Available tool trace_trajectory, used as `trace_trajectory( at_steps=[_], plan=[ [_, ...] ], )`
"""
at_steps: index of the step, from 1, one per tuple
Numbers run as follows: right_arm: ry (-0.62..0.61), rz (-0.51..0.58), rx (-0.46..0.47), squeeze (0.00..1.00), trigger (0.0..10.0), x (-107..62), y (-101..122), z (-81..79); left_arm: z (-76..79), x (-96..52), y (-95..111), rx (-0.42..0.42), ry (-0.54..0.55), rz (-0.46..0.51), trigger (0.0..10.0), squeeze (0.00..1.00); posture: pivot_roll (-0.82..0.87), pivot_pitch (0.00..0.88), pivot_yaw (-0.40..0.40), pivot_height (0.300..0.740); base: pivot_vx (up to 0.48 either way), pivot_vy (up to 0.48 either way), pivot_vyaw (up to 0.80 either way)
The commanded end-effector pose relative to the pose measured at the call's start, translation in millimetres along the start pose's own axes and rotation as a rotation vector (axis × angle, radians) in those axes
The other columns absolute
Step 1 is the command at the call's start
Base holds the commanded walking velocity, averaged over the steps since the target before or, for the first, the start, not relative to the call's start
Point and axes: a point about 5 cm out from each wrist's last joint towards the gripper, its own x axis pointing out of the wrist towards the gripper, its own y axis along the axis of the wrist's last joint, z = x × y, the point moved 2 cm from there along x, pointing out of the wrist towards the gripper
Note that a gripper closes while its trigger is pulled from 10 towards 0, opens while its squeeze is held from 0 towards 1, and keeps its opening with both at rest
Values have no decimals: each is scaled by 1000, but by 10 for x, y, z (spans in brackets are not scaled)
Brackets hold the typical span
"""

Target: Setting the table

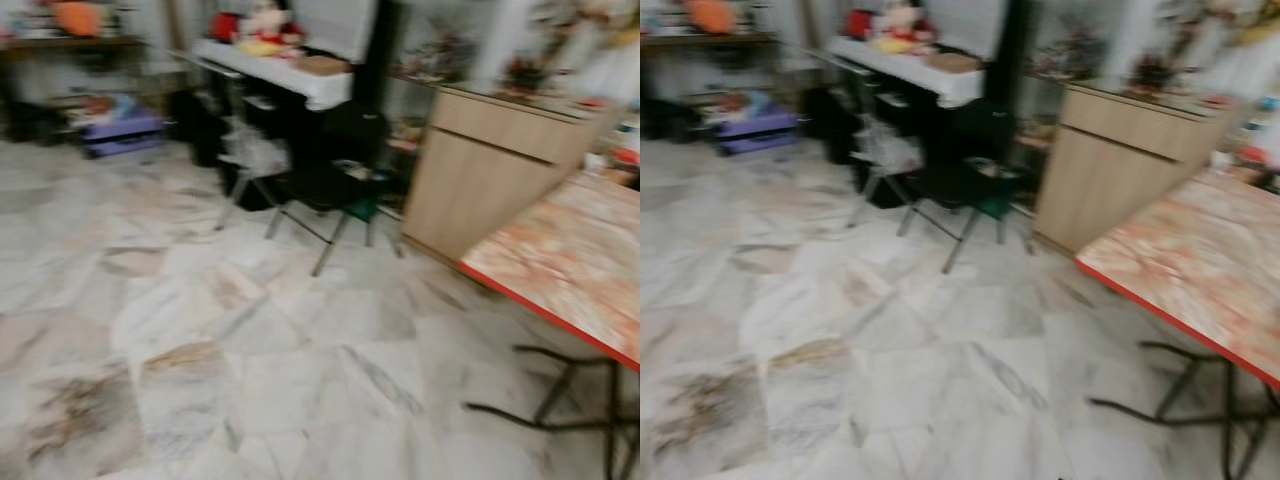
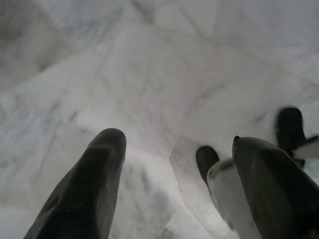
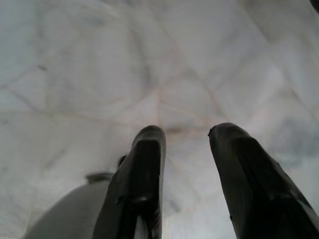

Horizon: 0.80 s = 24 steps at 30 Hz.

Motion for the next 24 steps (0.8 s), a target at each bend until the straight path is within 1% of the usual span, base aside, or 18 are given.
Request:
trace_trajectory(
  at_steps=[1, 3, 4, 5, 6, 13, 19, 24],
  plan=[
    [205, -111, -147, 0, 10000, -31, -187, -250, 122, 123, 636, -71, 9, 96, 10000, 0, 19, 109, -25, 740, 0, 0, -800],
    [215, -108, -151, 0, 10000, -29, -178, -360, 128, 123, 630, -71, 7, 94, 10000, 0, 18, 110, -25, 740, 0, 0, -800],
    [215, -108, -151, 0, 10000, -29, -178, -360, 128, 123, 630, -71, 7, 94, 10000, 0, 18, 110, -25, 740, 0, 0, -800],
    [218, -107, -152, 0, 10000, -29, -174, -392, 129, 123, 629, -70, 7, 94, 10000, 0, 18, 110, -25, 740, 0, 0, -800],
    [224, -104, -152, 0, 10000, -29, -161, -458, 131, 123, 628, -69, 6, 94, 10000, 0, 18, 110, -25, 740, 0, 0, -800],
    [242, -101, -155, 0, 10000, -38, -146, -644, 148, 123, 613, -70, -7, 91, 10000, 0, 17, 114, -25, 740, 0, 0, -800],
    [241, -107, -154, 0, 10000, -45, -175, -653, 192, 125, 604, -51, -35, 85, 10000, 0, 17, 118, -24, 740, 0, 0, -800],
    [240, -108, -153, 0, 10000, -44, -180, -634, 188, 125, 609, -40, -35, 87, 10000, 0, 14, 119, -25, 740, 0, 0, -800]
  ],
)
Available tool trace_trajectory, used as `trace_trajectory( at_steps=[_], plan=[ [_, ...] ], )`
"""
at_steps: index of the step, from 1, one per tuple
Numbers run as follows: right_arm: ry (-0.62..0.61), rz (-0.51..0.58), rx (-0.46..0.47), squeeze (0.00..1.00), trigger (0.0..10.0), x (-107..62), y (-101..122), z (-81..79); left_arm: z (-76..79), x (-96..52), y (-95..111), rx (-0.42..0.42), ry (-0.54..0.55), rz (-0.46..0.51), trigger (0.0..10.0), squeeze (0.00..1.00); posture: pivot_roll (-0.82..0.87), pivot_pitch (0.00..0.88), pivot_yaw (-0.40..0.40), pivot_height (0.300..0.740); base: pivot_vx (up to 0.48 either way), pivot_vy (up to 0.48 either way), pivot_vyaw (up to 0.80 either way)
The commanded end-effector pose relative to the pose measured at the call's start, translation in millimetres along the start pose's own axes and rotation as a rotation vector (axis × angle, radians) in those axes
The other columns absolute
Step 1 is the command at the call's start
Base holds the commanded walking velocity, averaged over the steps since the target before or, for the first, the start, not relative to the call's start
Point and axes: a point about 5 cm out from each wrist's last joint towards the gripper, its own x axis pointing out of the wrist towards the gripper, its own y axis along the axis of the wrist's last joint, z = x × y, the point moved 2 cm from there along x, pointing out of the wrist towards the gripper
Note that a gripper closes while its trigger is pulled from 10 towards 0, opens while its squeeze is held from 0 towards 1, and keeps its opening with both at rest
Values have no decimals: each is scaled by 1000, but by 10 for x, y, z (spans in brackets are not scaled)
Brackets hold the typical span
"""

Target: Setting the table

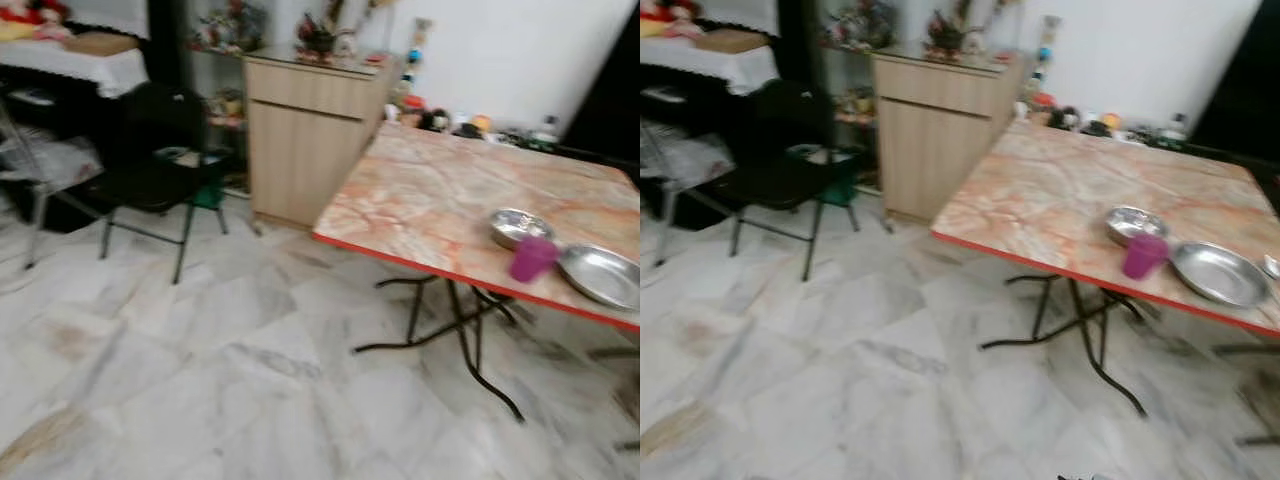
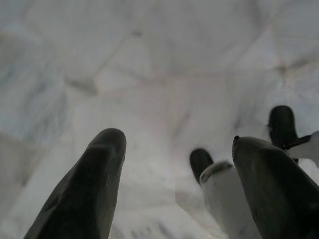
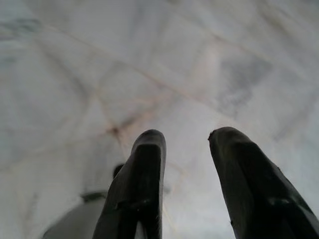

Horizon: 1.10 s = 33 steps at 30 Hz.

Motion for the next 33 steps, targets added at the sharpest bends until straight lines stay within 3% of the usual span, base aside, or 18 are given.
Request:
trace_trajectory(
  at_steps=[1, 5, 12, 16, 19, 24, 26, 33],
  plan=[
    [242, -120, -150, 0, 10000, -56, -231, -632, 141, 116, 548, -45, -22, 74, 10000, 0, 16, 120, -26, 740, 0, 0, -800],
    [235, -120, -150, 0, 10000, -50, -221, -595, 154, 118, 557, -46, -29, 76, 10000, 0, 15, 121, -25, 740, 0, 0, -800],
    [236, -112, -157, 0, 10000, -38, -173, -593, 175, 120, 559, -40, -33, 76, 10000, 0, 17, 133, -37, 740, 0, 0, -114],
    [247, -103, -171, 0, 10000, -35, -120, -689, 183, 120, 551, -53, -32, 76, 10000, 0, 1, 137, -32, 740, 0, 0, -800],
    [244, -88, -121, 0, 10000, -40, -87, -783, 175, 115, 497, -27, -35, 59, 10000, 0, -3, 132, -22, 740, 0, 0, -721],
    [242, -71, -105, 0, 10000, -39, -58, -813, 151, 111, 493, -17, -40, 56, 10000, 0, 11, 127, -14, 740, 0, 0, 0],
    [229, -59, -72, 0, 10000, -31, -25, -795, 131, 111, 513, -16, -36, 62, 10000, 0, 13, 123, -12, 740, 0, 0, 0],
    [218, -71, -87, 0, 10000, -15, -22, -689, 127, 105, 462, 17, -35, 49, 10000, 0, 20, 108, -8, 740, 0, 0, 0]
  ],
)
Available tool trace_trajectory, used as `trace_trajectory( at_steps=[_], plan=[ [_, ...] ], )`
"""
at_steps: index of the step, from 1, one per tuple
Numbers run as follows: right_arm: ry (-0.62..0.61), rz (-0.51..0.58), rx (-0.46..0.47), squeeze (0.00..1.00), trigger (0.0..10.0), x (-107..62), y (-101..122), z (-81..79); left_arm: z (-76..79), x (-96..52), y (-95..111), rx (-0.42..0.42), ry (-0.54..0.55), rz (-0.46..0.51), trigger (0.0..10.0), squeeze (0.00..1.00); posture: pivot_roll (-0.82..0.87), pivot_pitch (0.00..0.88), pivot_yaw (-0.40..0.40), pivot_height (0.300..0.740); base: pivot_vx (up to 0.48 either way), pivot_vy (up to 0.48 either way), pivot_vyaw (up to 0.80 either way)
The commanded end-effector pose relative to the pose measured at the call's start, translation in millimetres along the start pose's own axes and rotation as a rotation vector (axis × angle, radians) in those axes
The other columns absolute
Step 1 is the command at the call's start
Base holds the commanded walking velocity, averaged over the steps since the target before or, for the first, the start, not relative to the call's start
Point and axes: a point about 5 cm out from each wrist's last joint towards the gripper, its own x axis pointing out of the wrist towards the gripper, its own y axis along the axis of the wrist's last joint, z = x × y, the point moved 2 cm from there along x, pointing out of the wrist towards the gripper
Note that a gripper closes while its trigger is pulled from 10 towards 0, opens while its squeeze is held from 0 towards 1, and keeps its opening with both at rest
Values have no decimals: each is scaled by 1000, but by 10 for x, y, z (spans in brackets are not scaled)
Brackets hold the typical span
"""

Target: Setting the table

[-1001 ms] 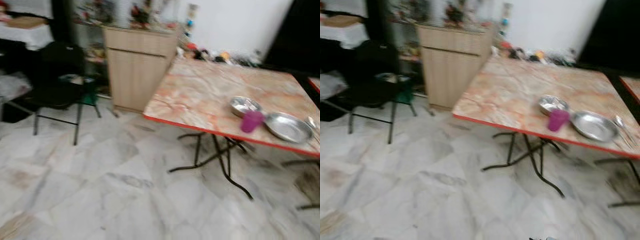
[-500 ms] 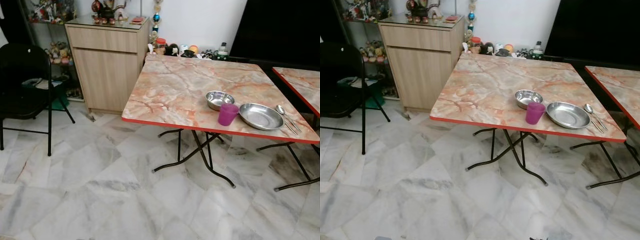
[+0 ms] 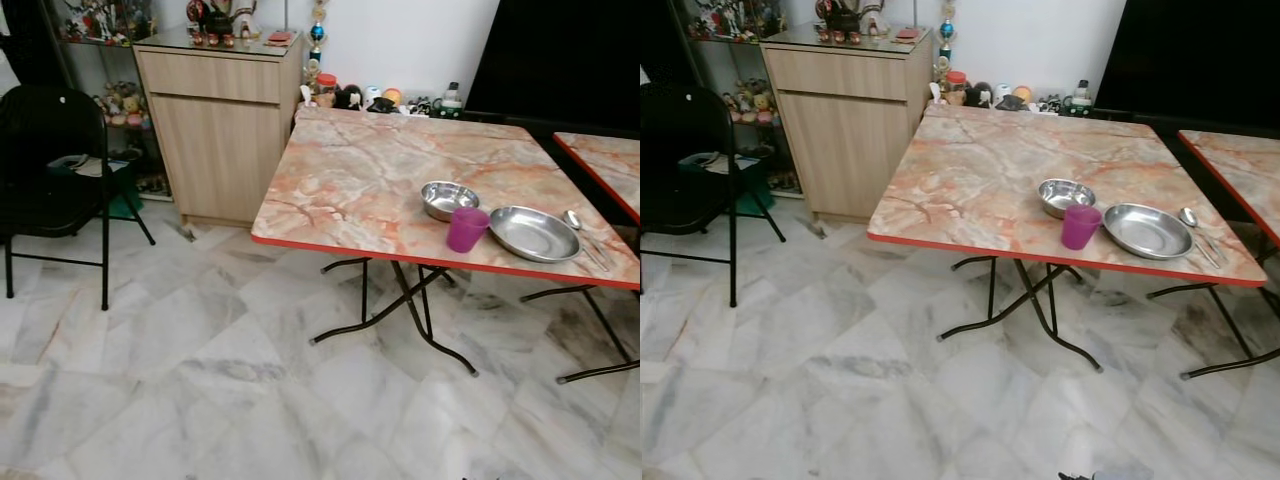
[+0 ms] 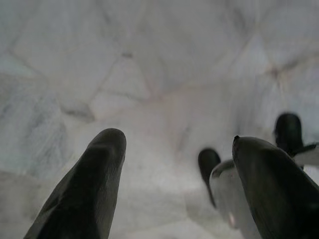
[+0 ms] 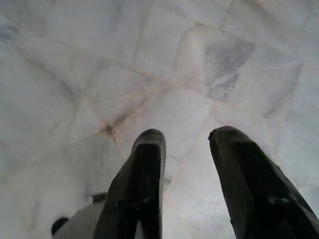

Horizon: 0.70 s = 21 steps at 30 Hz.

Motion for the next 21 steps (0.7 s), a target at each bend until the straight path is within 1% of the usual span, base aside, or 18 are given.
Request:
trace_trajectory(
  at_steps=[1, 3, 4, 5, 6, 8, 10, 13, 14, 16, 21],
  plan=[
    [222, -72, -86, 0, 10000, -17, -20, -703, 93, 97, 410, 21, -25, 37, 10000, 0, 24, 106, -9, 740, 0, 0, 0],
    [222, -72, -86, 0, 10000, -15, -16, -697, 92, 96, 408, 25, -21, 41, 10000, 0, 28, 103, -11, 740, 0, 0, 0],
    [223, -74, -88, 0, 10000, -15, -19, -696, 92, 96, 407, 29, -20, 43, 10000, 0, 28, 102, -12, 740, 0, -341, 0],
    [225, -76, -91, 0, 10000, -17, -30, -691, 92, 95, 407, 32, -20, 44, 10000, 0, 28, 103, -13, 740, 0, -480, -613],
    [221, -85, -101, 0, 10000, -22, -81, -631, 92, 93, 393, 35, -21, 40, 10000, 0, 28, 101, -13, 740, 0, -480, -788],
    [217, -89, -107, 0, 10000, -24, -105, -593, 92, 92, 384, 35, -21, 37, 10000, 0, 27, 100, -14, 740, 0, -480, -788],
    [211, -82, -93, 0, 10000, -23, -113, -530, 96, 93, 384, 41, -25, 36, 10000, 0, 27, 98, -13, 740, 0, -480, -613],
    [198, -77, -91, 0, 10000, -24, -138, -388, 99, 92, 381, 49, -28, 35, 10000, 0, 26, 97, -12, 740, 0, -480, 0],
    [198, -77, -91, 0, 10000, -24, -138, -388, 99, 92, 381, 49, -28, 35, 10000, 0, 26, 97, -12, 740, 0, -480, 0],
    [186, -77, -77, 0, 10000, -26, -155, -298, 100, 93, 386, 50, -30, 36, 10000, 0, 29, 96, -11, 740, 0, -480, 0],
    [181, -83, -79, 0, 10000, -28, -169, -269, 103, 98, 422, 50, -32, 44, 10000, 0, 28, 104, -6, 740, 0, -480, 0]
  ],
)
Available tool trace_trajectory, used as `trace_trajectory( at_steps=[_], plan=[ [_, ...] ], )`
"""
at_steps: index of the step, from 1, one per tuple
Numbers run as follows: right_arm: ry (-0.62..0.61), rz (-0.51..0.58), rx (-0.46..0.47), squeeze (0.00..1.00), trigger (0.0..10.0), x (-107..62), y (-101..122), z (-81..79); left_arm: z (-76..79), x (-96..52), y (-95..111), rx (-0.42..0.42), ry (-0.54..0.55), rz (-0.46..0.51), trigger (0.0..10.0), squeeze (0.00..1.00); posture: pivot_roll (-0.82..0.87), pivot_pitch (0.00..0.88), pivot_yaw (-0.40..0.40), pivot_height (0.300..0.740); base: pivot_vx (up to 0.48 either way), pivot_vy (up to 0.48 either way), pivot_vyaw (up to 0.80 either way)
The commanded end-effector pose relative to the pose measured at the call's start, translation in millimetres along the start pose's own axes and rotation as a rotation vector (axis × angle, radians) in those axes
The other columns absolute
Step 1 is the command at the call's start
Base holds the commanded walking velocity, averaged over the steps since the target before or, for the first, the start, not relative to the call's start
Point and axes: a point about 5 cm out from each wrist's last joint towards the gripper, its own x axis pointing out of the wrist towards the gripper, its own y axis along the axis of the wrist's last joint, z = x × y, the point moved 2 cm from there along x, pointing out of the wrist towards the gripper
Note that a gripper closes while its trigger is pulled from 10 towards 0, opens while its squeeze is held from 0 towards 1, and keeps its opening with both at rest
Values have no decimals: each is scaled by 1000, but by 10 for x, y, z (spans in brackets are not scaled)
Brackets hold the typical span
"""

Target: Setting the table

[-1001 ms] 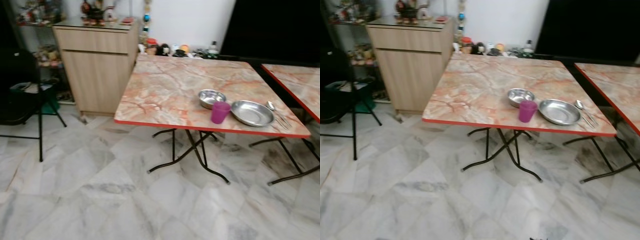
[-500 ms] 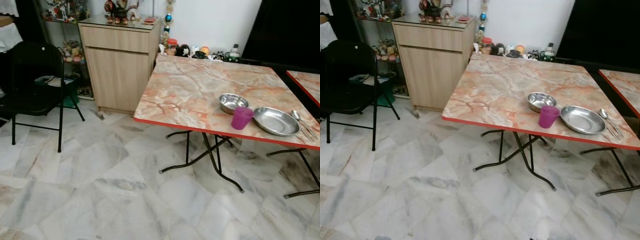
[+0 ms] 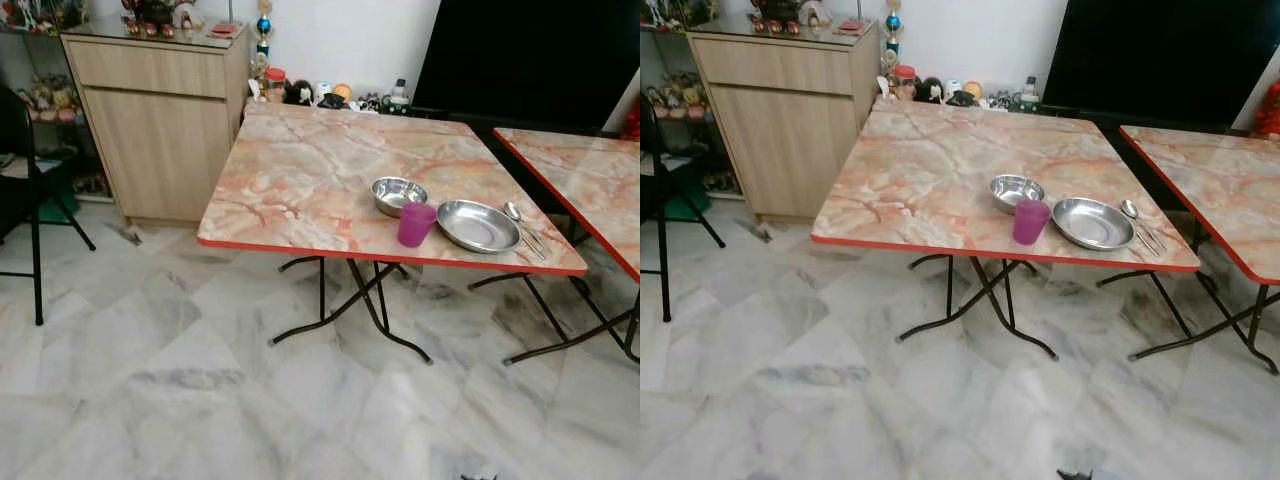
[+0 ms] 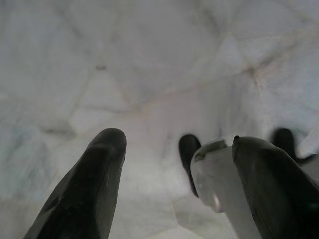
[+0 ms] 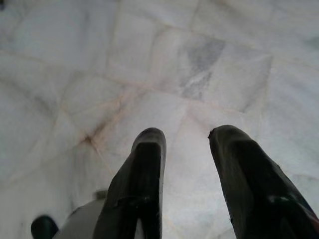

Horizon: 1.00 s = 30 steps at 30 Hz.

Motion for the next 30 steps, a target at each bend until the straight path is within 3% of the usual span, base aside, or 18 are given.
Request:
trace_trajectory(
  at_steps=[1, 15, 21, 24, 30],
  plan=[
    [159, -86, -82, 0, 10000, -26, -165, -180, 190, 116, 551, 49, -52, 77, 10000, 0, 28, 104, -6, 740, 0, -480, 0],
    [175, -93, -72, 0, 10000, -34, -196, -409, 173, 114, 541, 54, -42, 73, 10000, 0, 27, 115, -2, 740, 0, -469, 0],
    [179, -82, -62, 0, 10000, -34, -182, -442, 206, 116, 538, -9, -54, 80, 10000, 0, 21, 122, -6, 740, 0, 0, 0],
    [180, -74, -57, 0, 10000, -33, -170, -453, 207, 116, 545, 1, -50, 84, 10000, 0, 23, 124, -2, 740, 0, 0, 0],
    [181, -76, -78, 0, 10000, -37, -192, -383, 203, 117, 558, -64, -49, 91, 10000, 0, 17, 126, -2, 740, 0, 0, 0]
  ],
)
